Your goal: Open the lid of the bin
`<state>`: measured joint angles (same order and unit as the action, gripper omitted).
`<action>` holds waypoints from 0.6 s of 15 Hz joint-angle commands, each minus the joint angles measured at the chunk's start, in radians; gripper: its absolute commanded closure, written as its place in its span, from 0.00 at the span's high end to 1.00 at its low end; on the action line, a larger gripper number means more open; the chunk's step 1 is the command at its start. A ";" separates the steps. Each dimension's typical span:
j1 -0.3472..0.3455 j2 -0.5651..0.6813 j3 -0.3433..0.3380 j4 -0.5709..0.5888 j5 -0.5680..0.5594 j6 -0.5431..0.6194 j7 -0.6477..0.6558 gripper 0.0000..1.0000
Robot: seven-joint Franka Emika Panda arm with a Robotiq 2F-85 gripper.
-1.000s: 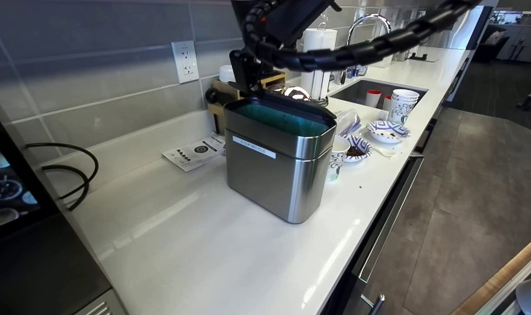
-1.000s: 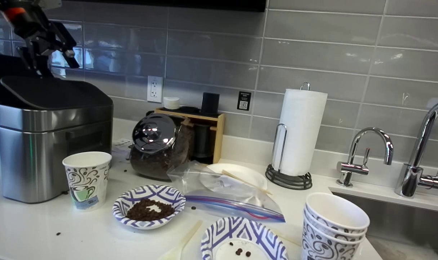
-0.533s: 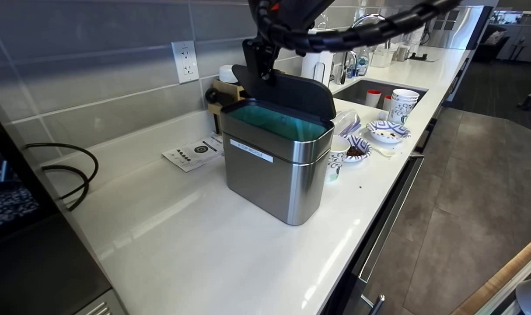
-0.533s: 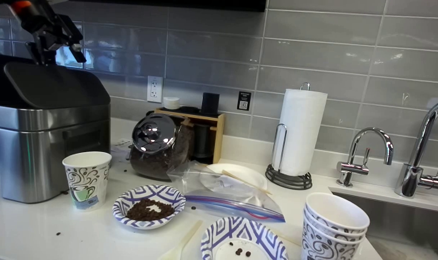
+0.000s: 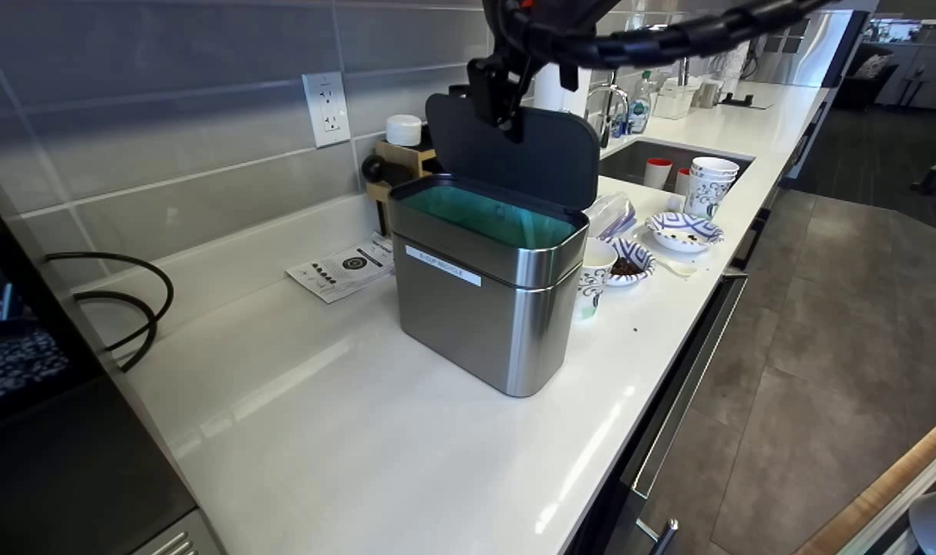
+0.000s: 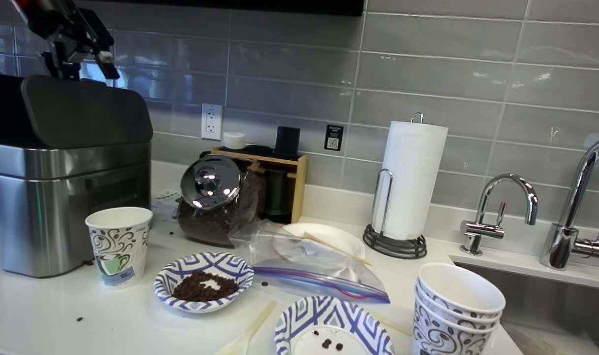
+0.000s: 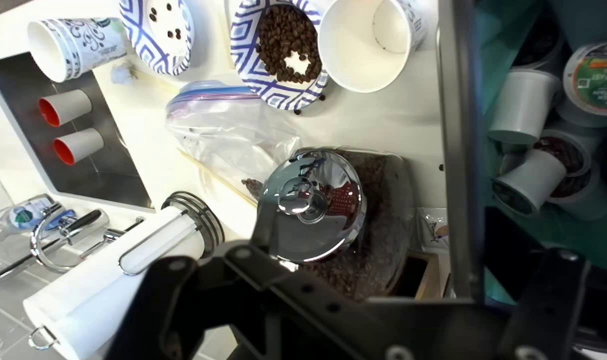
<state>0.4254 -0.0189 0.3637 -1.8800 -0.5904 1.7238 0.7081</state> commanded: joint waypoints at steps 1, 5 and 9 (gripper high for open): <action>-0.035 -0.098 -0.001 -0.097 0.058 0.022 0.039 1.00; -0.068 -0.165 -0.001 -0.161 0.090 0.022 0.066 1.00; -0.095 -0.212 0.000 -0.217 0.093 0.059 0.085 1.00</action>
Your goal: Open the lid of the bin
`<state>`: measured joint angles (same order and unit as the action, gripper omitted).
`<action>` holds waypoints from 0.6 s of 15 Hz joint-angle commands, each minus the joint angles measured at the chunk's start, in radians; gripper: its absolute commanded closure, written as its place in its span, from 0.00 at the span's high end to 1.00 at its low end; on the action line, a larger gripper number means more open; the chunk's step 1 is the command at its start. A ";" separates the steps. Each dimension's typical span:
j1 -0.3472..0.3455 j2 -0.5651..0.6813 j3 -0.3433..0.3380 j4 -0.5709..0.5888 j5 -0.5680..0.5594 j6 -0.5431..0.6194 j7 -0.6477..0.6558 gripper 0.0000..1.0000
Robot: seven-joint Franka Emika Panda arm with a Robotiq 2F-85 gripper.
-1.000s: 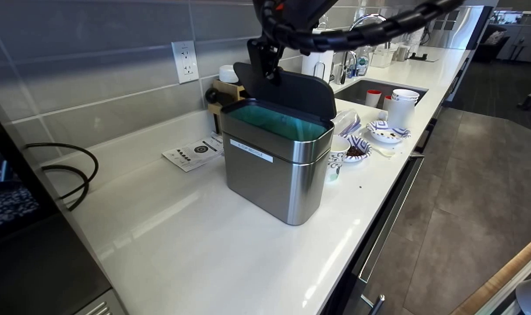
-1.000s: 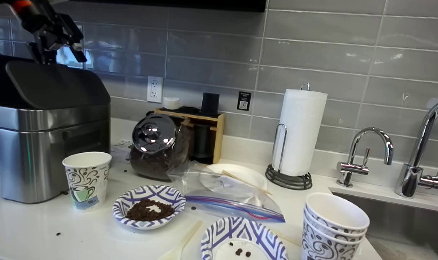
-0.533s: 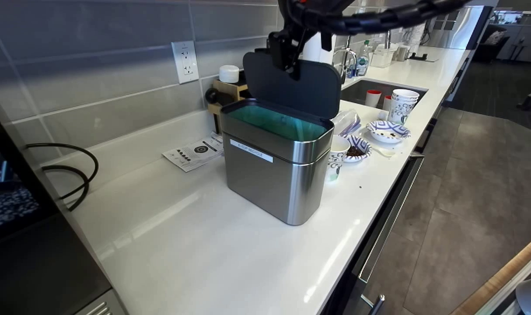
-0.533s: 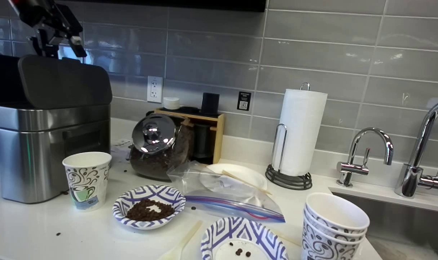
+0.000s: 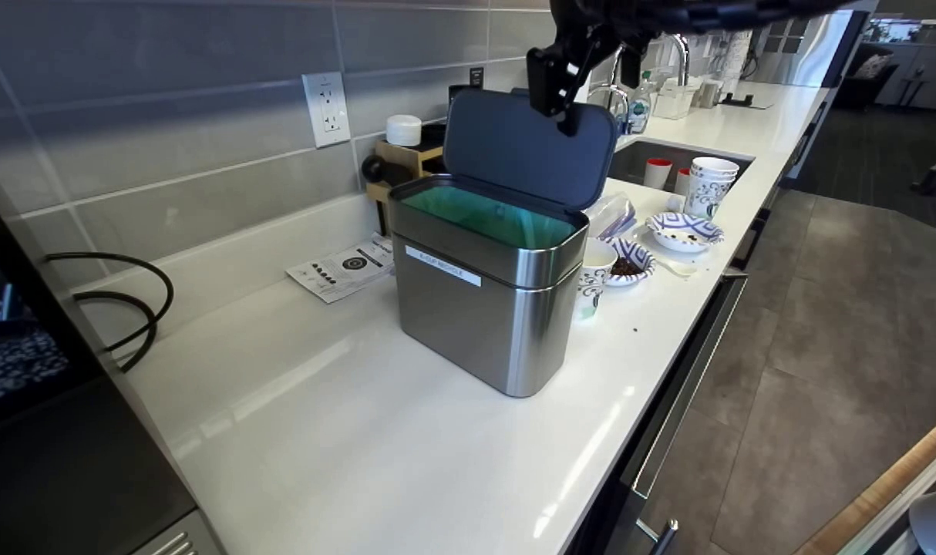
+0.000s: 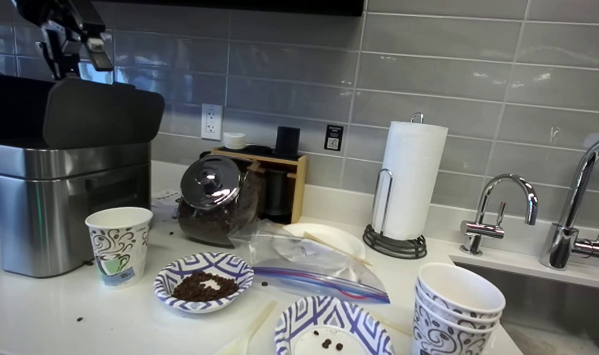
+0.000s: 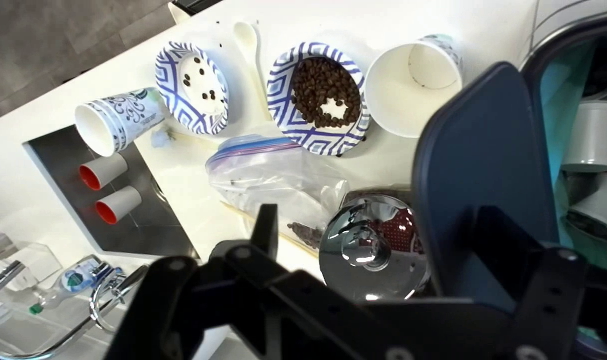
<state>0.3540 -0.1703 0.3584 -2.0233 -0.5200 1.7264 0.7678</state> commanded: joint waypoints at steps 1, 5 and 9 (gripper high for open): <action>-0.027 -0.078 0.000 -0.097 0.030 0.113 0.031 1.00; -0.042 -0.137 -0.006 -0.175 0.066 0.339 0.035 1.00; -0.057 -0.197 -0.009 -0.255 0.121 0.546 0.013 1.00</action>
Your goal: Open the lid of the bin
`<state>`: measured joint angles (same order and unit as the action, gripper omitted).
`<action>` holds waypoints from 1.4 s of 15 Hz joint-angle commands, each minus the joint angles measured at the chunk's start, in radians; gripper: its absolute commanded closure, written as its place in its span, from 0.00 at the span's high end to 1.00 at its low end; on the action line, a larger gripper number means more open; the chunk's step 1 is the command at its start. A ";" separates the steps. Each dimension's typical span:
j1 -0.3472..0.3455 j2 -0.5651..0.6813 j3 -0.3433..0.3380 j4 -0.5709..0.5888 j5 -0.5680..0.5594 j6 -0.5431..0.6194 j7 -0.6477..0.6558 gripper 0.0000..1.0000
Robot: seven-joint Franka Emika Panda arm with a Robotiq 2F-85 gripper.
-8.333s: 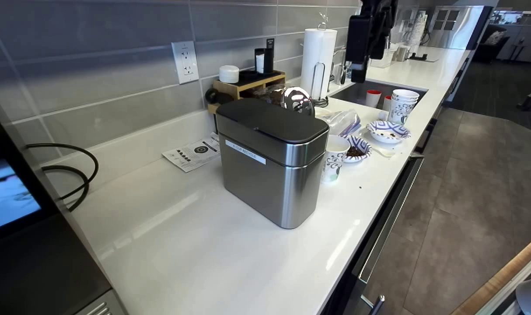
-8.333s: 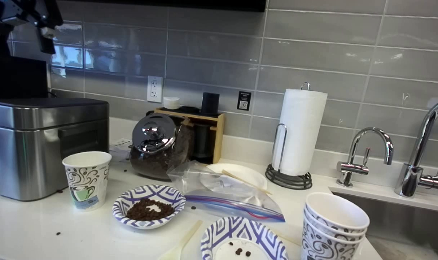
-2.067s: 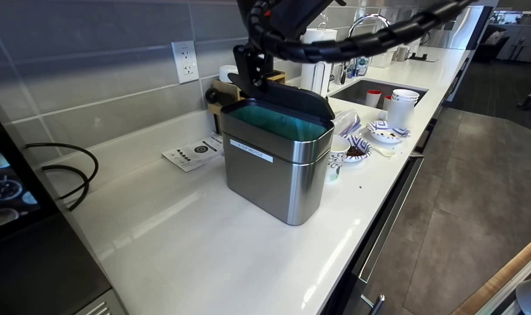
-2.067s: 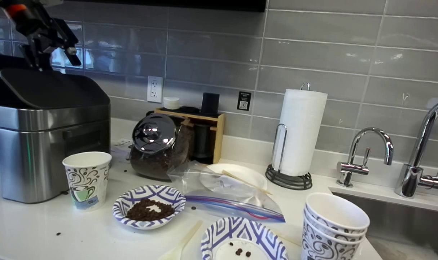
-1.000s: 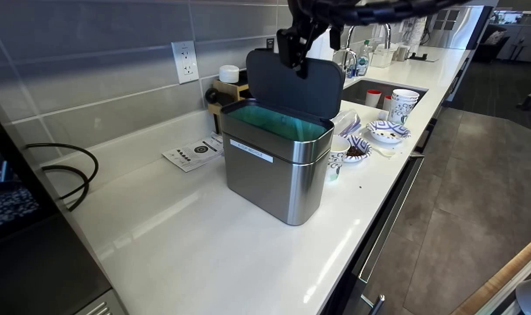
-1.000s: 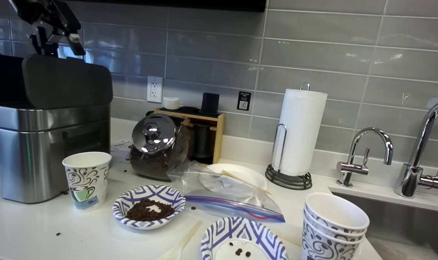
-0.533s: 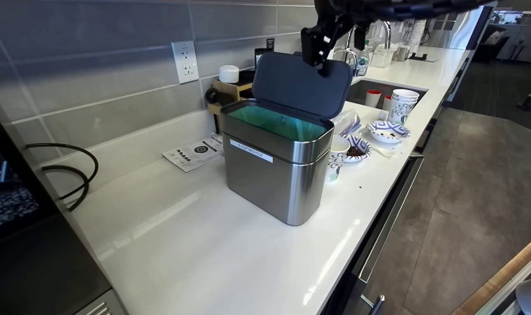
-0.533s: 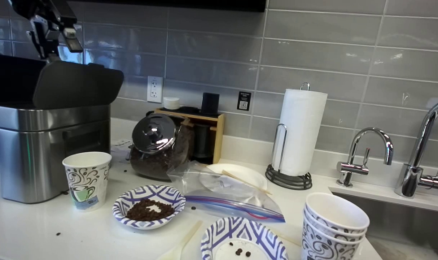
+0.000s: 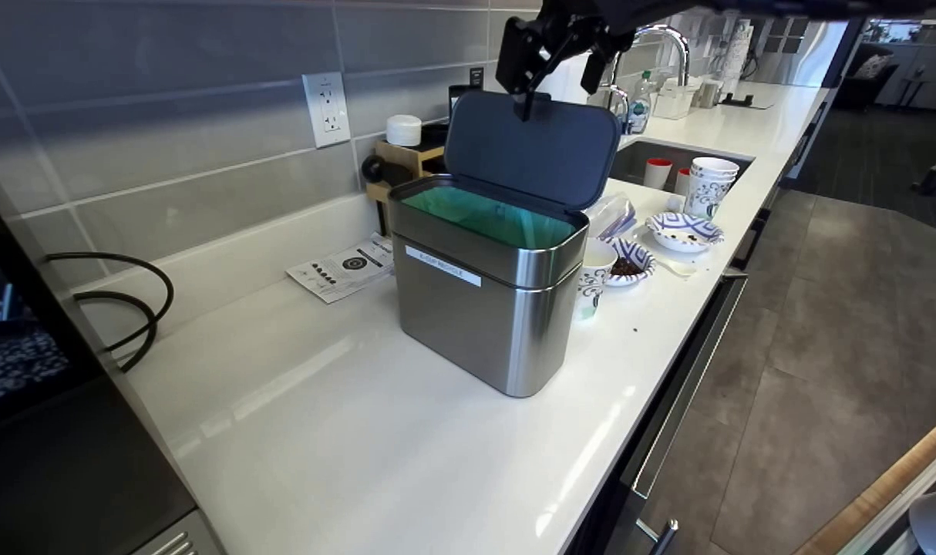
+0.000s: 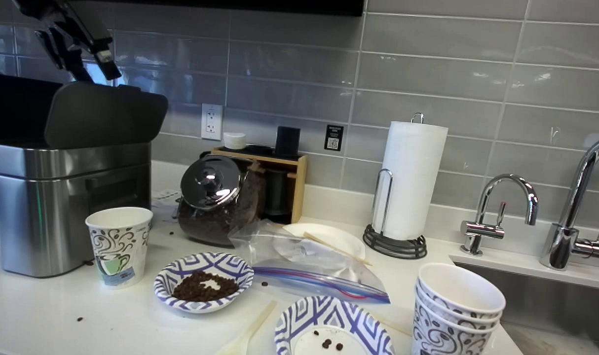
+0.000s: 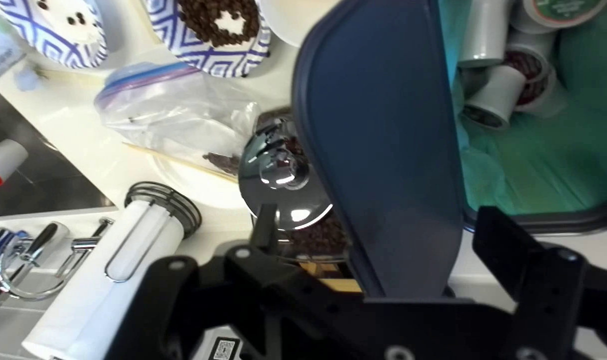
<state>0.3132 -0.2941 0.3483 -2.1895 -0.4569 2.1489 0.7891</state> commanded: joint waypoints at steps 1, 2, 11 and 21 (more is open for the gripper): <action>-0.016 -0.087 0.001 -0.106 0.082 0.159 -0.020 1.00; -0.018 -0.101 0.001 -0.122 0.099 0.191 -0.029 1.00; -0.020 -0.217 -0.015 -0.125 0.342 0.022 -0.214 1.00; -0.055 -0.331 -0.019 -0.084 0.420 -0.191 -0.324 1.00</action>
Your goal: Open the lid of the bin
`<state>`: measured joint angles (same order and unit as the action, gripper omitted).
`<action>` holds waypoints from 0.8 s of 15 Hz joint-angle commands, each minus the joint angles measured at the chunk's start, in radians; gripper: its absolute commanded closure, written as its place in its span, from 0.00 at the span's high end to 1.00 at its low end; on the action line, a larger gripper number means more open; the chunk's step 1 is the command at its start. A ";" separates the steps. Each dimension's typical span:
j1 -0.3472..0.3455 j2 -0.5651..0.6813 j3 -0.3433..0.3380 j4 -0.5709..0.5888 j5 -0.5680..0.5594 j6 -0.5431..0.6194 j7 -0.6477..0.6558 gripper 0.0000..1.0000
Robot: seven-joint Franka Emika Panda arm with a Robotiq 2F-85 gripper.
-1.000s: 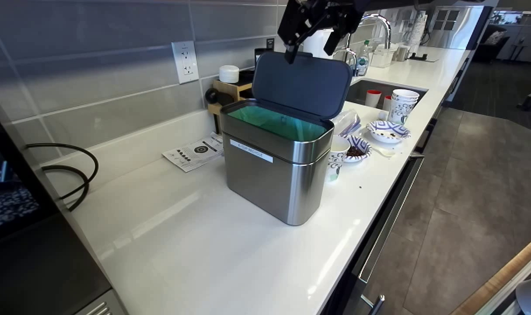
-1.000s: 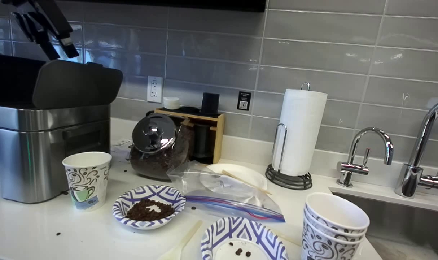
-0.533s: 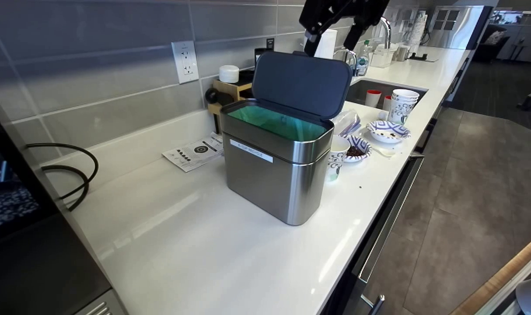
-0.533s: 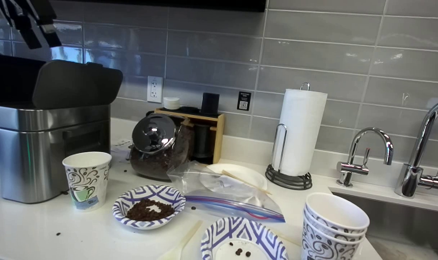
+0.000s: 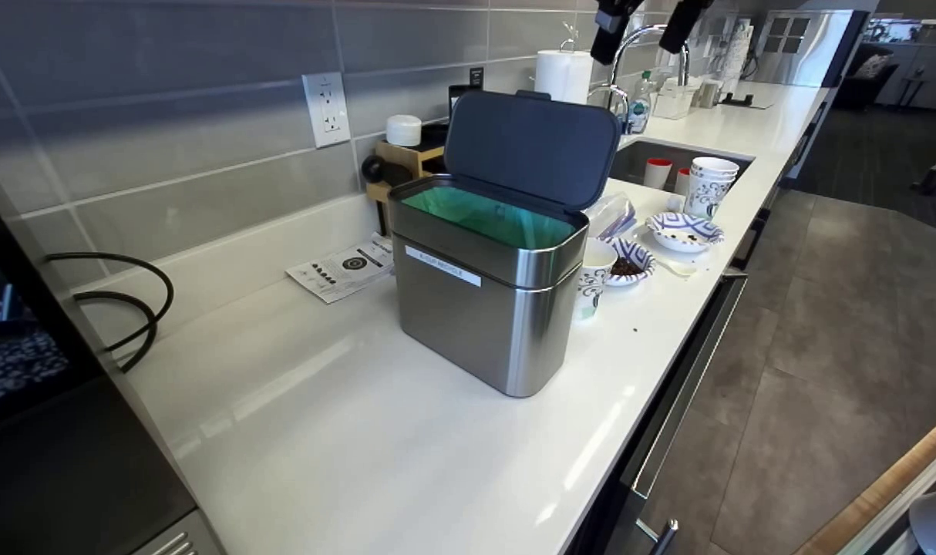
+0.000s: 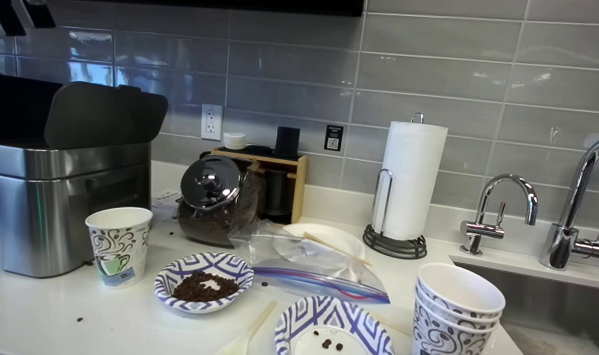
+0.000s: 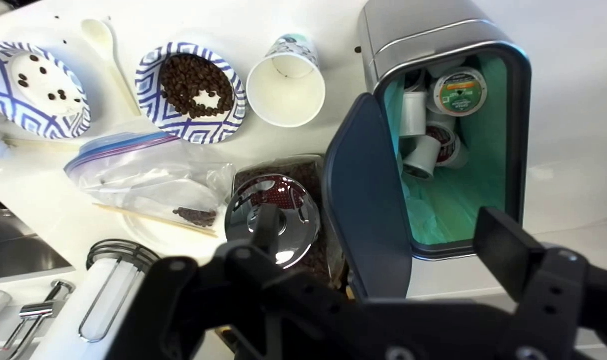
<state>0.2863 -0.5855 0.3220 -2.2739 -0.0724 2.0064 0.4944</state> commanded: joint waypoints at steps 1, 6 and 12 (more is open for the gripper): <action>-0.033 -0.050 0.009 0.001 0.034 -0.056 -0.029 1.00; -0.058 -0.059 0.023 0.003 0.025 -0.043 -0.021 1.00; -0.069 -0.060 0.031 0.003 0.023 -0.044 -0.019 1.00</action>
<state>0.2463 -0.6410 0.3323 -2.2734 -0.0670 1.9638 0.4901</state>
